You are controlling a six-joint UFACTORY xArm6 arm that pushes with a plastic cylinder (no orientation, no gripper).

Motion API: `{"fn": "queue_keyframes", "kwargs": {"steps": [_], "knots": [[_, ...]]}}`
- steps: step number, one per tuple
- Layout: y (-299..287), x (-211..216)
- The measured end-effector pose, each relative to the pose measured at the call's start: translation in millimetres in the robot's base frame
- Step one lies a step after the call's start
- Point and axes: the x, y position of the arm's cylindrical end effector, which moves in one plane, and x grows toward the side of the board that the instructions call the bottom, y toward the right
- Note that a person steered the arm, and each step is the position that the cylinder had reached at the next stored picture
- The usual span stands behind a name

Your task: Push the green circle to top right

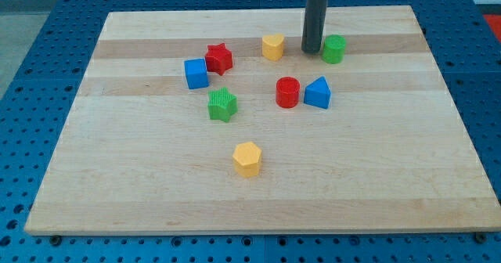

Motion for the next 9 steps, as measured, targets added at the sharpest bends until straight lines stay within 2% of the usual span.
{"fn": "queue_keyframes", "kwargs": {"steps": [1, 3, 4, 6, 9], "knots": [[0.0, 22.4], [6.0, -2.6], [28.9, -2.2], [56.5, 37.8], [58.2, 7.2]]}}
